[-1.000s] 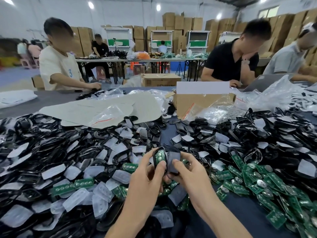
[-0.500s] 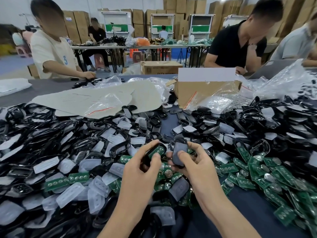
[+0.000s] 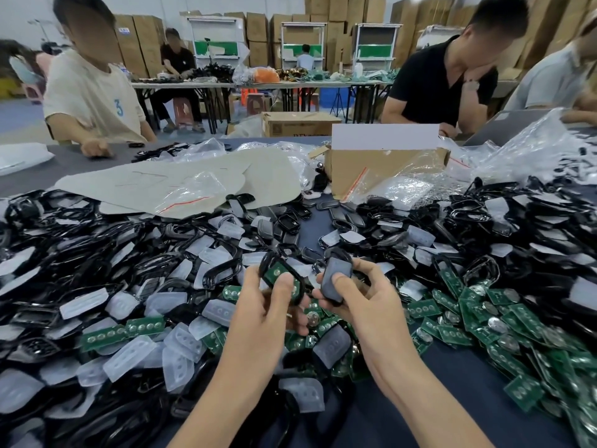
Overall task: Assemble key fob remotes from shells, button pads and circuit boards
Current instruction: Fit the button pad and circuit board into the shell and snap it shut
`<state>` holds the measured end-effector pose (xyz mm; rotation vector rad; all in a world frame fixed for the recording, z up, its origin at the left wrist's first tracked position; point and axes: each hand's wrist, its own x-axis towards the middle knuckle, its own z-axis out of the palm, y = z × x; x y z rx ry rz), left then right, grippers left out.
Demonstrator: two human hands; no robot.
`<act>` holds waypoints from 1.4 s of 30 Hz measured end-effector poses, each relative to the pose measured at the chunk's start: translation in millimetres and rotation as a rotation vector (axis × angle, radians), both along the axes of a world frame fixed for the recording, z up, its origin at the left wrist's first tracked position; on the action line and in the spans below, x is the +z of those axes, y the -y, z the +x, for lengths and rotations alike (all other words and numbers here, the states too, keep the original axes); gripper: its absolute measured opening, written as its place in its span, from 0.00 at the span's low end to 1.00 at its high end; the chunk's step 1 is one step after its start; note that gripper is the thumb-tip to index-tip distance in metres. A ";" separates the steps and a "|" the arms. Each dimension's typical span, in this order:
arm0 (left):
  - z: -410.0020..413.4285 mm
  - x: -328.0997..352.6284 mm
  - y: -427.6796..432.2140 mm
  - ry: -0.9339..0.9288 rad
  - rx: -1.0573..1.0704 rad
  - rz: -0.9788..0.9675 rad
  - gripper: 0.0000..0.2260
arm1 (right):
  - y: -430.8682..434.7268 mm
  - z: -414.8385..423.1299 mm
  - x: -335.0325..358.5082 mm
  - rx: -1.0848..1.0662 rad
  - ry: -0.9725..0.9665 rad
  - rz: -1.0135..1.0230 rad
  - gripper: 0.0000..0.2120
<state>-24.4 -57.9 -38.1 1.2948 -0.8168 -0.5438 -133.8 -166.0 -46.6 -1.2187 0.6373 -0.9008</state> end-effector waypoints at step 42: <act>-7.3 -2.4 -3.5 0.785 0.287 0.208 0.24 | -21.8 2.8 2.6 0.114 -0.135 -0.271 0.18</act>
